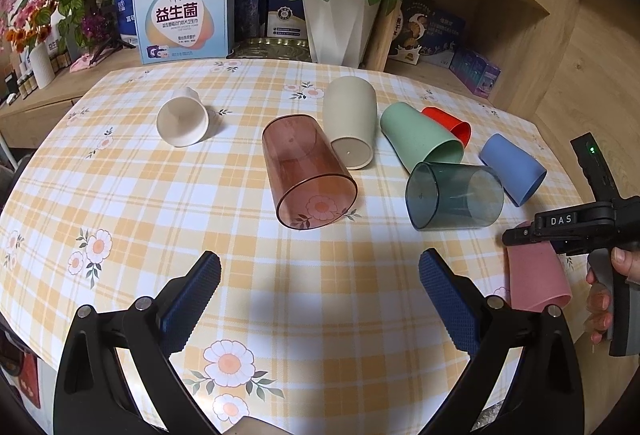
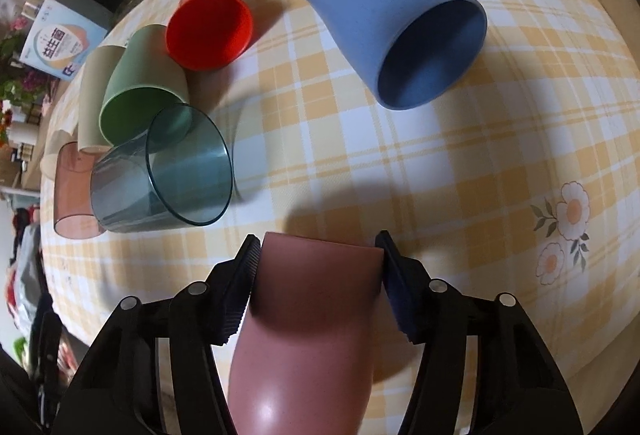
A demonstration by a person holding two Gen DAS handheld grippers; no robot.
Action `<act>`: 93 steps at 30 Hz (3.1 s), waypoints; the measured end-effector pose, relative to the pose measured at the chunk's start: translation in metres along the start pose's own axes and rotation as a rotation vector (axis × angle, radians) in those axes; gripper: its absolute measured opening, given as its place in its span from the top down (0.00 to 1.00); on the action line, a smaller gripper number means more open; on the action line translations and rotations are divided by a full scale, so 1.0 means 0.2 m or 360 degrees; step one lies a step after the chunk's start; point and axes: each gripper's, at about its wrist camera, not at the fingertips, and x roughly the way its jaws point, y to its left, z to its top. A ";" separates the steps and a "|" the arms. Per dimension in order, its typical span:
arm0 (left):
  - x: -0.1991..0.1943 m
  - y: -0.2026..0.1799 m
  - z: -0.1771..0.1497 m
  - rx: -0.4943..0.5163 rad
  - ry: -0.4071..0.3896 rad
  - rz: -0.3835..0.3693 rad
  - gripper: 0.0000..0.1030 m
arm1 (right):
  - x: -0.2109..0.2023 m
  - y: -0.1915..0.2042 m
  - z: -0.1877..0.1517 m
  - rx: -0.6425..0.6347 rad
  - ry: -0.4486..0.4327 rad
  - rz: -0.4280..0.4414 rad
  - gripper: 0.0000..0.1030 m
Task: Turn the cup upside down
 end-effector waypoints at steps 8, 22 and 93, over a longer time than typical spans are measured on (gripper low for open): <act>0.00 0.00 0.00 -0.0001 0.0003 0.0003 0.06 | -0.04 0.01 -0.03 -0.0008 -0.0051 0.0051 0.47; -0.03 -0.04 -0.03 0.0028 0.0000 0.0022 0.06 | -0.35 0.00 -0.31 -0.0201 -0.0475 0.0139 0.47; -0.61 -0.05 0.16 0.0211 -0.0347 0.0094 0.06 | -0.92 0.23 -0.58 -0.0486 -0.1118 -0.0007 0.15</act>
